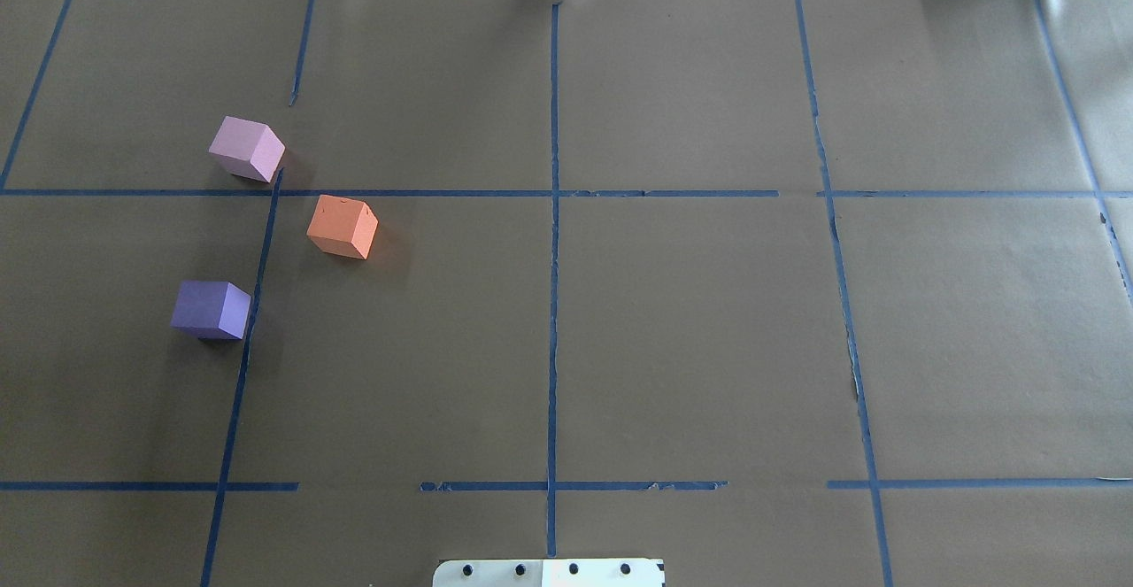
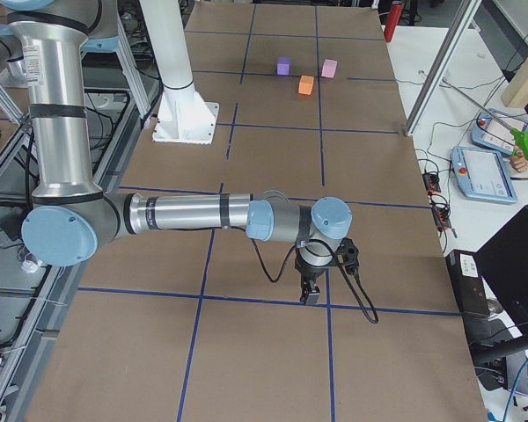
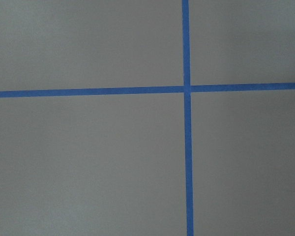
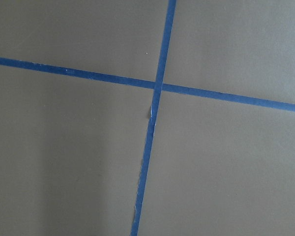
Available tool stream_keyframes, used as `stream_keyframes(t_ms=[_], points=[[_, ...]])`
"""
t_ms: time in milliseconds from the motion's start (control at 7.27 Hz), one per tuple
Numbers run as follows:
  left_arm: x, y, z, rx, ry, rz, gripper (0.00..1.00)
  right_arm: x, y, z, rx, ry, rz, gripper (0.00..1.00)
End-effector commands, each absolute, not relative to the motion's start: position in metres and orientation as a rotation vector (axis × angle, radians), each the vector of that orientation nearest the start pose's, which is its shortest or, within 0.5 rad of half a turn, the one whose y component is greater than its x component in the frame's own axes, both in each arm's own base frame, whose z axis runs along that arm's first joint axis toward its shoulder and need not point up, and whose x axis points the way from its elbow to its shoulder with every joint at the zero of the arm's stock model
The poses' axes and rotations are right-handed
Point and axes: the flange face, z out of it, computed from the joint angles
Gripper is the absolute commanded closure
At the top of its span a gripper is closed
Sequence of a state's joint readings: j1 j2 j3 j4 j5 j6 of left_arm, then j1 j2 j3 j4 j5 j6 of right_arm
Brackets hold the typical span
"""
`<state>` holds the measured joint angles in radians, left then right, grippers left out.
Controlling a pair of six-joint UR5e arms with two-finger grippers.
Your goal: Arrange blocks in a line
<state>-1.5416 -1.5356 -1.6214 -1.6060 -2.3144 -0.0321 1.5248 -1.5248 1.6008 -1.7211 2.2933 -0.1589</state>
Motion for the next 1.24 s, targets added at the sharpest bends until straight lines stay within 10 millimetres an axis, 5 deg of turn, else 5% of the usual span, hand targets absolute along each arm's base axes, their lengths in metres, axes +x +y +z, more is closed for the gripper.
stream_keyframes(t_ms=[0,275,550,963,1101], points=[[-0.052,-0.483,0.645,0.042,0.745,0.024,0.0,0.044,-0.507,0.64,-0.031,-0.726,-0.169,0.0],[-0.052,-0.486,0.638,0.053,0.747,0.027,0.0,0.044,-0.507,0.639,-0.03,-0.726,-0.168,0.0],[-0.052,-0.511,0.603,0.098,0.749,0.04,0.0,0.044,-0.507,0.64,-0.031,-0.726,-0.168,0.0],[-0.04,-0.542,0.465,0.066,0.748,0.029,0.0,0.044,-0.507,0.639,-0.029,-0.726,-0.17,0.0],[-0.002,-0.569,0.411,0.03,0.758,-0.006,0.0,0.044,-0.507,0.64,-0.031,-0.726,-0.168,0.0]])
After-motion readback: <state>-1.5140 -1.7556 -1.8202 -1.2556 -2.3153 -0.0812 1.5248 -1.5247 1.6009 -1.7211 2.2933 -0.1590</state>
